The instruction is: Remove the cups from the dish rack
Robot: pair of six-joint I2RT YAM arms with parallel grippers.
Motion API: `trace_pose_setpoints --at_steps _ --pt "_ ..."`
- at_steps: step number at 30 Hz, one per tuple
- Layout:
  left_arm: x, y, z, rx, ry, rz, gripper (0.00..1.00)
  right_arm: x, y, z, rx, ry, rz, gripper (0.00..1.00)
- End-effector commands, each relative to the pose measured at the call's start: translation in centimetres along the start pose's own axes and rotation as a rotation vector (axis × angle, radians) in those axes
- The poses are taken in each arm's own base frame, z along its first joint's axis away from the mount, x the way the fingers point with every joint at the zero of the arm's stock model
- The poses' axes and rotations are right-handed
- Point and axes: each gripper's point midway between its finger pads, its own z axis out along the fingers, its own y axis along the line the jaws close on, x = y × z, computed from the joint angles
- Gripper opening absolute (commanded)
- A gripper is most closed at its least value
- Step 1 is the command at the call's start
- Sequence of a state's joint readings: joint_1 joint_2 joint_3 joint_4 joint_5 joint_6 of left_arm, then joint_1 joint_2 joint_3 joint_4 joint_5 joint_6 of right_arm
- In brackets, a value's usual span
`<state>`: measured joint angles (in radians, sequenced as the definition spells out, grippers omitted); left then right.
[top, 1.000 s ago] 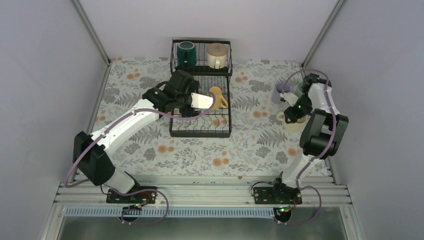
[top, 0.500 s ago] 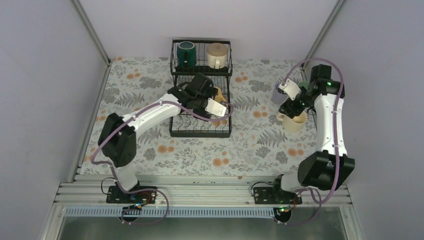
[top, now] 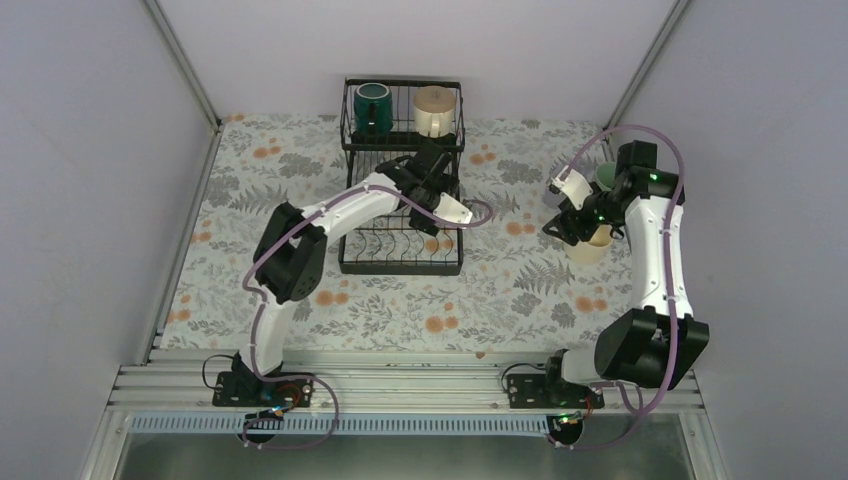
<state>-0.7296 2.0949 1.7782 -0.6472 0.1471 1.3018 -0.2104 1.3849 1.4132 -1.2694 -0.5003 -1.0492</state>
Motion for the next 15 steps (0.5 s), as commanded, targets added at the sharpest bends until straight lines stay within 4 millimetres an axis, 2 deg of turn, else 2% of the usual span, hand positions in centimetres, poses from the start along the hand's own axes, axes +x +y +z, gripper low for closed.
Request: trace_pose_setpoints --at_steps 1,10,14,15 --pt "-0.1 -1.0 1.8 0.089 -0.003 0.018 0.95 -0.7 0.4 0.3 -0.024 -0.047 -0.025 0.72" --pt "0.0 -1.6 3.5 0.157 0.018 0.003 0.88 -0.7 0.4 1.1 -0.058 -0.058 -0.014 0.70" --pt "0.2 -1.8 3.8 0.186 0.037 -0.014 0.68 -0.9 0.6 1.3 -0.079 -0.072 -0.005 0.70" --pt "0.3 -1.8 3.8 0.188 0.043 -0.018 0.66 -0.9 0.5 1.4 -0.081 -0.073 -0.002 0.70"
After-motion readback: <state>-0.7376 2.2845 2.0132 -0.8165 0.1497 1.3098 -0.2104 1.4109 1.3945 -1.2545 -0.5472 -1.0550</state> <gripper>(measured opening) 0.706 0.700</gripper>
